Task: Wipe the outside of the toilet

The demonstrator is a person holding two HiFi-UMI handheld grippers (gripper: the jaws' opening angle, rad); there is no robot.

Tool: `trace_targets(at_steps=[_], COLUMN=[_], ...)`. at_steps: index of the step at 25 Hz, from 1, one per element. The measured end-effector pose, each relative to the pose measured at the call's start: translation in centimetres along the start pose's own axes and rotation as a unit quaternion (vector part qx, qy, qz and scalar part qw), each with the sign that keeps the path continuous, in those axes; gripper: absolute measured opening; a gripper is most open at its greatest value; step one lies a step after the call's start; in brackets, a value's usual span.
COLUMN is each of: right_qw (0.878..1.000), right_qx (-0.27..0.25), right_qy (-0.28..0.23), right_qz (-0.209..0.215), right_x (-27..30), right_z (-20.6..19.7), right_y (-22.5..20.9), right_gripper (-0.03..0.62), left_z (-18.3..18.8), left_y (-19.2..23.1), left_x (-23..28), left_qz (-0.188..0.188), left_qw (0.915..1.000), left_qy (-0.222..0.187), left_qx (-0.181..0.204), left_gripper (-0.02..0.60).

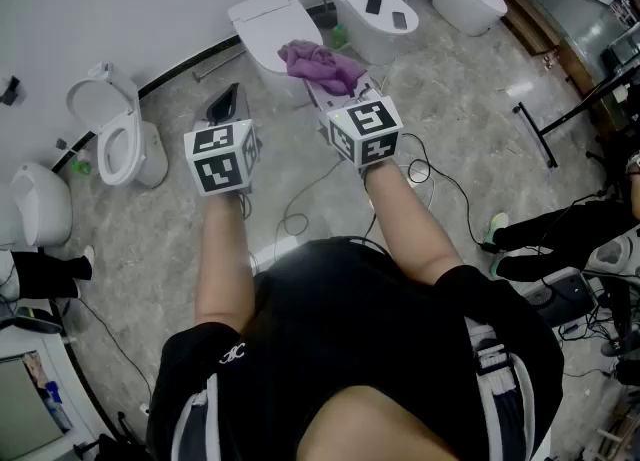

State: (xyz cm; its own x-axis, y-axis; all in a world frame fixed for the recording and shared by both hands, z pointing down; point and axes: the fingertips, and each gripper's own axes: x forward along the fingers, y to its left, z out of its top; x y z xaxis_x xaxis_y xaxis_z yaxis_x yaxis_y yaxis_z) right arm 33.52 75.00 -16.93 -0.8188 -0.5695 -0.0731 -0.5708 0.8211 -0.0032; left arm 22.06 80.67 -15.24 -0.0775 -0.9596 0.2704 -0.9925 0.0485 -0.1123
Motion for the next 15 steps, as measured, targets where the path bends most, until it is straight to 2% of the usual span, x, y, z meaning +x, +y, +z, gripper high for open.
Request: trace_targets(at_steps=[4,10,15], right_qw=[1.0,0.999,0.999], right_qx=[0.013,0.033,0.042], right_qy=[-0.004,-0.01,0.001], right_qz=[0.003,0.016,0.017], right_x=[-1.1,-3.0,-4.4], right_z=[0.2,0.1,-0.7], right_y=[-1.9,-3.7,-5.3], right_gripper=[0.095,0.097,0.097], left_z=[0.7,0.8,-0.6], left_y=[-2.4,-4.9,-6.9], left_x=[0.2,0.4,0.4], left_qz=[0.003,0.006,0.01], left_qw=[1.0,0.9998,0.9996], left_qy=[-0.002,-0.003,0.011], left_qx=[0.005,-0.016,-0.026], left_gripper=[0.006,0.006,0.006])
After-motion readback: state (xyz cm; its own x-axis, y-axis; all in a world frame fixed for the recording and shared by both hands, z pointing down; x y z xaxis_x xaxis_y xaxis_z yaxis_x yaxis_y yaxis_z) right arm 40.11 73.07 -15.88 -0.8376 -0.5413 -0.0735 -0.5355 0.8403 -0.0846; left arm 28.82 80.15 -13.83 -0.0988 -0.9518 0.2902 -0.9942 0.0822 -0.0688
